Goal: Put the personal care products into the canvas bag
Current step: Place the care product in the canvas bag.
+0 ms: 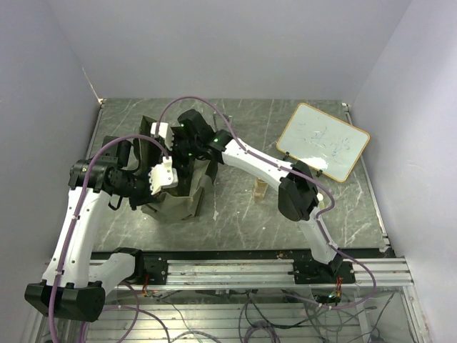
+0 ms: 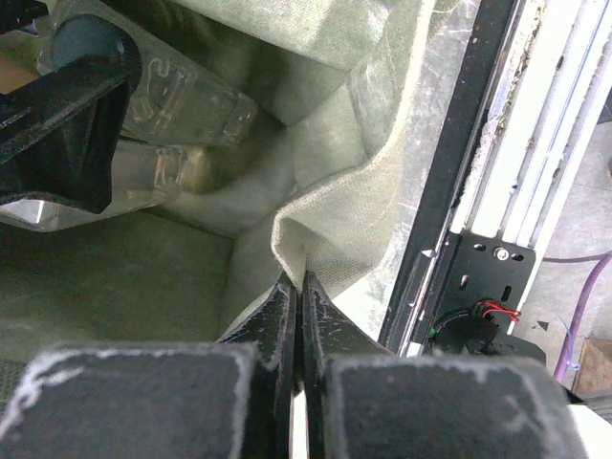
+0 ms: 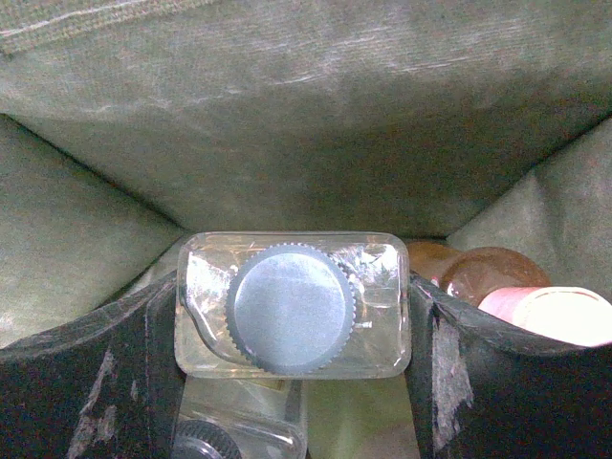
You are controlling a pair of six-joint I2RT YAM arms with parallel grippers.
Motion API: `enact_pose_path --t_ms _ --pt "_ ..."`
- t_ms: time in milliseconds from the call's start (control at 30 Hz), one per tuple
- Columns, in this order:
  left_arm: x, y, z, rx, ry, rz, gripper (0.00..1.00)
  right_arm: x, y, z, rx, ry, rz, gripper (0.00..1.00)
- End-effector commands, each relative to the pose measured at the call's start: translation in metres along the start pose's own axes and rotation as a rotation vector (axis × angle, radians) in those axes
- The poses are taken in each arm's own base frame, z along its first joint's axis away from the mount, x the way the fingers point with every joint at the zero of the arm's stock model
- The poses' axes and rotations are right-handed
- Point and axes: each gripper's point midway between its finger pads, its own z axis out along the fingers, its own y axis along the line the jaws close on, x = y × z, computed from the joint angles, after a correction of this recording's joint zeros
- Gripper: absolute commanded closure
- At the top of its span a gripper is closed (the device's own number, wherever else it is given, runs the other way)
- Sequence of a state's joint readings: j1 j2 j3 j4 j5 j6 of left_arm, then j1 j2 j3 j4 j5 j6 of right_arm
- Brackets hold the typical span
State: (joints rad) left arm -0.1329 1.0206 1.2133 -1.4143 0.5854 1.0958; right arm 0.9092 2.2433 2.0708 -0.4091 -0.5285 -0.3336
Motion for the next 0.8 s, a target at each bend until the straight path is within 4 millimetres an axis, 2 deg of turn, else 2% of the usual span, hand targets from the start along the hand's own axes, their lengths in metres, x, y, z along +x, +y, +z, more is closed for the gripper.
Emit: enact_pose_path --t_ms 0,100,300,467,767 --pt "0.007 -0.002 0.005 0.011 0.025 -0.01 0.93 -0.021 -0.003 0.009 0.026 -0.065 -0.059 1.0" --pt "0.007 0.0 0.005 0.003 0.027 -0.005 0.93 -0.026 0.0 0.009 0.022 -0.077 -0.046 1.0" --pt "0.006 0.004 0.004 0.003 0.028 0.001 0.93 -0.049 0.001 0.008 0.041 -0.115 -0.013 1.0" --pt "0.006 0.004 0.003 0.003 0.034 0.008 0.93 -0.04 0.002 0.01 0.064 -0.085 0.03 1.0" --pt "0.009 0.002 0.002 -0.001 0.044 0.016 0.93 -0.022 -0.011 0.011 0.173 -0.028 0.058 1.0"
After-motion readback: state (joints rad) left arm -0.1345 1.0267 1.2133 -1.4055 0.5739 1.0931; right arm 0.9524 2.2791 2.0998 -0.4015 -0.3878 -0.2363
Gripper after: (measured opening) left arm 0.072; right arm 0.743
